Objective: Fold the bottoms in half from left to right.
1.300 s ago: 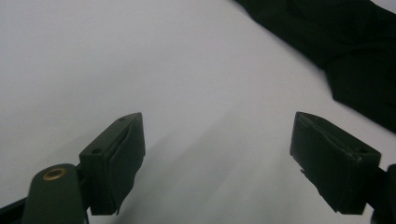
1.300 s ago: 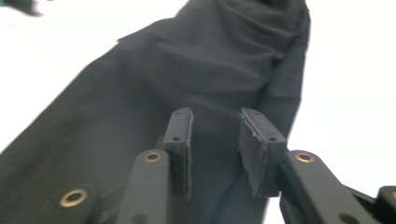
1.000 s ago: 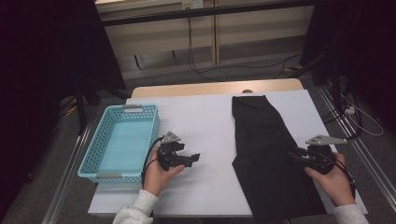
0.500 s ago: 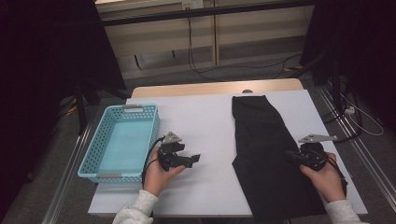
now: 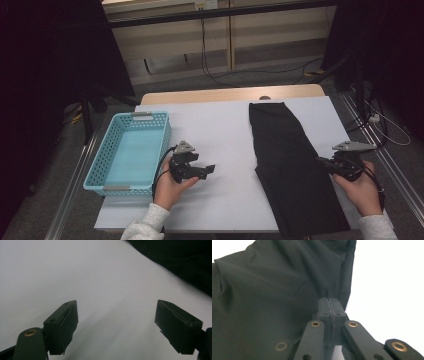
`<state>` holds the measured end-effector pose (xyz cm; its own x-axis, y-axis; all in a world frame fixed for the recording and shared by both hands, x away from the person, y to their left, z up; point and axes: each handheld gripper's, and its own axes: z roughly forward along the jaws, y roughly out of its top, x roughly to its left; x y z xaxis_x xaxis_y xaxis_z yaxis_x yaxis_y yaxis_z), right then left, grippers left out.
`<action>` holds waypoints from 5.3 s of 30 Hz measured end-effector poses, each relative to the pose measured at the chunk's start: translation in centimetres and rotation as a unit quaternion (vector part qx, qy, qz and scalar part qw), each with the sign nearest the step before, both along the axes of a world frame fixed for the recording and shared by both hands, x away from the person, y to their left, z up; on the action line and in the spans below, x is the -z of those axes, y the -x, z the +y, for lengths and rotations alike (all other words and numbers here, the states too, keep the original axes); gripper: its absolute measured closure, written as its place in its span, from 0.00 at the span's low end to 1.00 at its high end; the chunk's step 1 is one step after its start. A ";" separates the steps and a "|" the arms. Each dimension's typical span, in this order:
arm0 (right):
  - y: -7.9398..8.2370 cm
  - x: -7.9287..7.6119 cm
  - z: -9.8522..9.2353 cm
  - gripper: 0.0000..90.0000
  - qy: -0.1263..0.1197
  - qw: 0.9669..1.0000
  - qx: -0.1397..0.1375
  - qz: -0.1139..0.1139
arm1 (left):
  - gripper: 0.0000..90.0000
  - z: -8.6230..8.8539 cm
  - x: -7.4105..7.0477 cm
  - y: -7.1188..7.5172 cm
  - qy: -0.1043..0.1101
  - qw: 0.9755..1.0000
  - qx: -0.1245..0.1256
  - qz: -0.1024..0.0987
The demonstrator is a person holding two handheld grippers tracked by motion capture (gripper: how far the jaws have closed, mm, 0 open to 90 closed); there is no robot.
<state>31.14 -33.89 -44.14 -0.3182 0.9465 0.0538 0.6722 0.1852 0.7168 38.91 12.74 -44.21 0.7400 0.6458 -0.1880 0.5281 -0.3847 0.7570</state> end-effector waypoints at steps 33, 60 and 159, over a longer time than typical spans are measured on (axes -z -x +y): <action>-7.1 1.1 1.5 0.99 0.014 0.999 0.035 -0.011 | 0.21 0.5 0.4 -0.2 -0.008 1.000 -0.003 0.007; -8.0 -1.6 9.2 0.35 -0.006 0.999 -0.024 -0.038 | 0.20 0.3 0.5 0.0 -0.017 1.000 -0.003 0.010; -10.1 2.2 13.5 0.94 -0.016 0.999 -0.022 -0.024 | 0.19 0.8 0.5 0.1 -0.020 1.000 -0.006 0.011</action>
<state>41.26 -20.37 -46.30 -0.3629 0.9294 0.0679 0.6288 0.1905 0.7539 38.83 13.55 -44.67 0.7282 0.6620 -0.1776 0.5491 -0.4084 0.7292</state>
